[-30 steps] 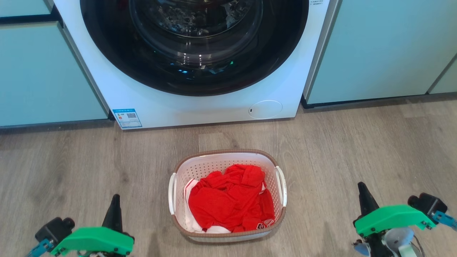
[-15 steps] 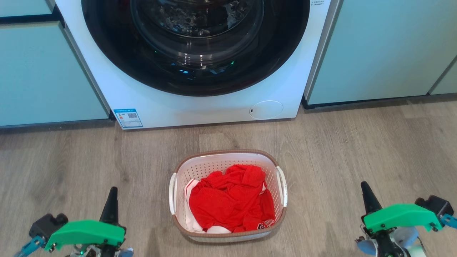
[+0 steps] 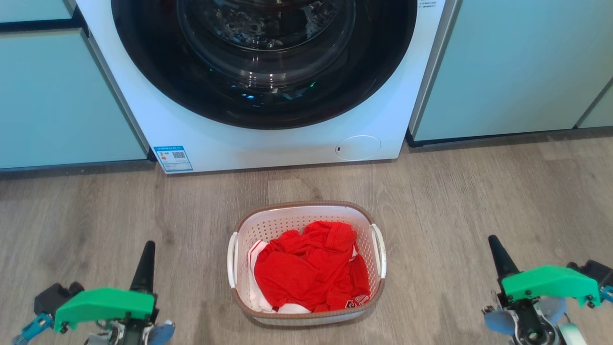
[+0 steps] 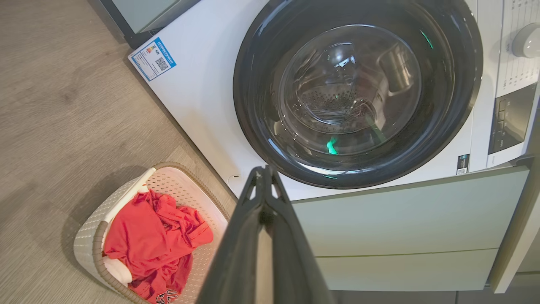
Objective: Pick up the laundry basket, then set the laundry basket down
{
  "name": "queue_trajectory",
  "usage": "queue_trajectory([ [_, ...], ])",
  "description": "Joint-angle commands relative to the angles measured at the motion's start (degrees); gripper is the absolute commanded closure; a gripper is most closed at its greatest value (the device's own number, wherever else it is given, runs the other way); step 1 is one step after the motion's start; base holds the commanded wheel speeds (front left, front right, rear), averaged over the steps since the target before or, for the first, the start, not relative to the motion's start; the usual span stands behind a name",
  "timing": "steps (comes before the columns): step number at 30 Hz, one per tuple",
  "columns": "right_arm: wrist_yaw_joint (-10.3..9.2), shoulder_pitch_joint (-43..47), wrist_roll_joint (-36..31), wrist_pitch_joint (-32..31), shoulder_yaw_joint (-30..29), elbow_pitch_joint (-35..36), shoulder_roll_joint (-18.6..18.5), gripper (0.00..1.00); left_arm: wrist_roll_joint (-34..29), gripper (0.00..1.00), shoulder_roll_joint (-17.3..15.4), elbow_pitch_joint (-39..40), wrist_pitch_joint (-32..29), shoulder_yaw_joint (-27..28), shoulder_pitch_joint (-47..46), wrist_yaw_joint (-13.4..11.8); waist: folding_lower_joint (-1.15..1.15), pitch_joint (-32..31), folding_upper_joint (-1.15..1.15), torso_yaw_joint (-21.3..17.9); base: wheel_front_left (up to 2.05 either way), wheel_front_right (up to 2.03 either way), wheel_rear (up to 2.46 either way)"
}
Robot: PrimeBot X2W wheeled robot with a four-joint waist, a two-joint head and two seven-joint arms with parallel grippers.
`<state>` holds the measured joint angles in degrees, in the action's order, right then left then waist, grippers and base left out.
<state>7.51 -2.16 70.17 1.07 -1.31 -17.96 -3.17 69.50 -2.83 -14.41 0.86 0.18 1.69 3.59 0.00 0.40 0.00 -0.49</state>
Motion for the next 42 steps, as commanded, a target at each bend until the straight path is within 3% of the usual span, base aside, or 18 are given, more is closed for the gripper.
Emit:
queue_trajectory([
  [1,-0.01,-2.7,1.5,-0.4,0.4,2.2,-0.9,1.0,1.5,1.0,-0.9,1.4,-0.4,1.7,-3.2,0.5,0.0,0.0,0.0,0.0,0.0,0.0,0.0],
  [30,-0.02,-3.7,20.4,-5.5,-3.1,3.8,-0.9,1.0,20.7,1.0,-0.9,0.5,-5.6,4.7,-7.2,3.4,0.0,-0.2,0.0,0.4,0.0,0.0,0.0],
  [42,-0.02,-3.9,23.2,-6.4,-3.7,4.0,-0.8,1.0,23.6,1.0,-0.8,0.4,-6.5,5.3,-7.8,3.9,0.0,-0.2,0.0,0.5,0.0,0.0,0.0],
])
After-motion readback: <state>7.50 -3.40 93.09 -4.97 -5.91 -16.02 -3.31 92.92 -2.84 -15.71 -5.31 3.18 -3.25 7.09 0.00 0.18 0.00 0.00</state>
